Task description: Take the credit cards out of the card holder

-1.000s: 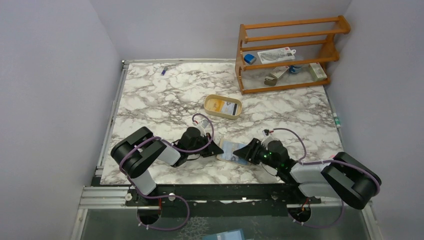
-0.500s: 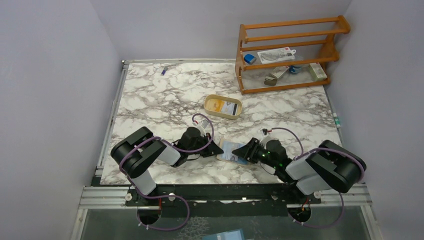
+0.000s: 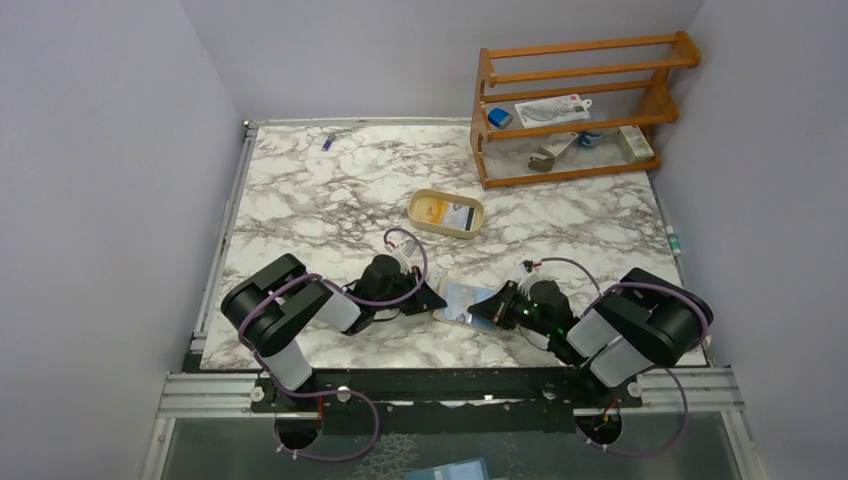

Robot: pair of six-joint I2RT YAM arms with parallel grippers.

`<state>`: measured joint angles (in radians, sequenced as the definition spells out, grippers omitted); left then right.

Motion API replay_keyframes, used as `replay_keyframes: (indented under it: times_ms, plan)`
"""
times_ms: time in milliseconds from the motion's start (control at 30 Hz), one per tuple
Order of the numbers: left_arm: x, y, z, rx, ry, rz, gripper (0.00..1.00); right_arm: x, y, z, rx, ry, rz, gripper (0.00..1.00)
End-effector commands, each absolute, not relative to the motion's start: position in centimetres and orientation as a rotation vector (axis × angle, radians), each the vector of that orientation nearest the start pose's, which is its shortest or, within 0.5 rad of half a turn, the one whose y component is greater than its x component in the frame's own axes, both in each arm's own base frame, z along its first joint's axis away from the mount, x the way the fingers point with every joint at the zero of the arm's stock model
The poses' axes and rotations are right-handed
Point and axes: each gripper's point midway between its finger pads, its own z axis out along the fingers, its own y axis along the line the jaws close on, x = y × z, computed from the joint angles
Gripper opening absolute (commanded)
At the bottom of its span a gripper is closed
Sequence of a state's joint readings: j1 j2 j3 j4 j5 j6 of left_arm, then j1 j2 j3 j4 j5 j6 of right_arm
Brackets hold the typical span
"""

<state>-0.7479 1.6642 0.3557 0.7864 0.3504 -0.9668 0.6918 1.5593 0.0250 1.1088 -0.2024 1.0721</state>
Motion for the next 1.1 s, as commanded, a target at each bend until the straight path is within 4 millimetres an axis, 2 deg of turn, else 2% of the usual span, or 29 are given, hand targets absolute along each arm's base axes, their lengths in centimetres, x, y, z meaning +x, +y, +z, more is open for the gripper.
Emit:
replay_keyframes:
  times_ms: [0,300,567,633,700,733,800,933,1067]
  plan:
    - [16.6,-28.3,-1.8,-0.005,2.567,-1.189,0.00,15.3,22.6,-1.1,0.262,2.386,1.184,0.01]
    - [16.5,-28.2,-2.1,-0.009,2.577,-1.179,0.00,15.5,21.1,0.3,0.248,2.354,1.099,0.01]
    - [16.7,-28.3,-2.0,-0.008,2.573,-1.183,0.00,14.6,18.9,-0.4,0.258,2.417,0.969,0.01]
    - [16.7,-28.2,-2.0,-0.012,2.573,-1.180,0.00,14.5,18.3,0.0,0.266,2.402,0.944,0.01]
    - [16.7,-28.1,-2.1,-0.018,2.574,-1.178,0.00,14.9,18.3,1.2,0.270,2.344,0.966,0.01]
    - [16.7,-28.1,-2.0,-0.017,2.574,-1.179,0.00,15.6,18.5,2.6,0.273,2.300,0.978,0.01]
    - [16.8,-28.3,-1.9,-0.015,2.570,-1.184,0.00,16.5,18.6,4.3,0.269,2.255,0.971,0.01]
    - [17.0,-28.6,-1.7,-0.004,2.565,-1.195,0.00,17.9,19.7,6.2,0.217,2.241,0.964,0.01]
    - [17.1,-28.7,-1.5,-0.003,2.558,-1.203,0.00,20.2,21.2,8.6,0.172,2.175,0.977,0.01]
